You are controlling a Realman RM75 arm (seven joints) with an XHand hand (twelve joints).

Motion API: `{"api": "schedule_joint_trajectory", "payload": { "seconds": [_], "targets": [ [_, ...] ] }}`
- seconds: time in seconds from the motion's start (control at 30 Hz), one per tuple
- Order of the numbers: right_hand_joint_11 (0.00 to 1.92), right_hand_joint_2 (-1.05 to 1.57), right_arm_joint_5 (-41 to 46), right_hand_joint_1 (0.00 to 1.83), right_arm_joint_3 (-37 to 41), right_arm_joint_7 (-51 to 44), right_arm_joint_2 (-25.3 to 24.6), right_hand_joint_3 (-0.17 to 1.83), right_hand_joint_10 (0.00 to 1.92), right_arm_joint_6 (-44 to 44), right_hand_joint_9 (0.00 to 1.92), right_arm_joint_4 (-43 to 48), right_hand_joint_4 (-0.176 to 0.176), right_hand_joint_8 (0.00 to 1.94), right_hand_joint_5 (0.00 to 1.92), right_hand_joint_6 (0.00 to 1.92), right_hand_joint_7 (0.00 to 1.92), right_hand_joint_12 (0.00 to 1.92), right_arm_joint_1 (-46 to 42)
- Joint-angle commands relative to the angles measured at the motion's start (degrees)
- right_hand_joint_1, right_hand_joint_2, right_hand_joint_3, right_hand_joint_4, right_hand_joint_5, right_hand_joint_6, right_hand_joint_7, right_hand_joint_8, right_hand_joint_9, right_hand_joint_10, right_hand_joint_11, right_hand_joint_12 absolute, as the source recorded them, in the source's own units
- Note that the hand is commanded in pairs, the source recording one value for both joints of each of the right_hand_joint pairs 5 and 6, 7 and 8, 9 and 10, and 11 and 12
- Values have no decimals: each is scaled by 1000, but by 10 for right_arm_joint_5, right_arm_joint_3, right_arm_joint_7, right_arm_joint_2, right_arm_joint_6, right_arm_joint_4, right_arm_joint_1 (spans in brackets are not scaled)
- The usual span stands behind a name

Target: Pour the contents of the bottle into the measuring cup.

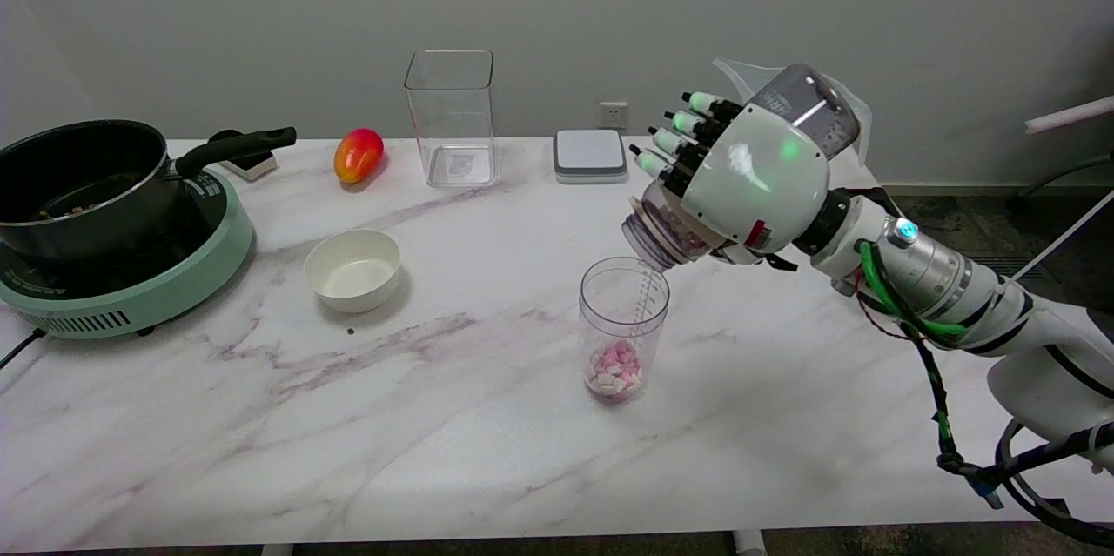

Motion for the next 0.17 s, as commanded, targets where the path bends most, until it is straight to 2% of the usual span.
{"api": "schedule_joint_trajectory", "payload": {
  "seconds": [0.03,0.17],
  "targets": [
    [1368,1540,152,1205,-30,16,-6,263,1565,-14,1565,-26,0,1829,1920,1920,1829,1368,8],
    [1361,1517,222,1216,-38,32,-5,263,1558,-23,1558,-28,0,1819,1920,1920,1819,1361,9]
  ]
}}
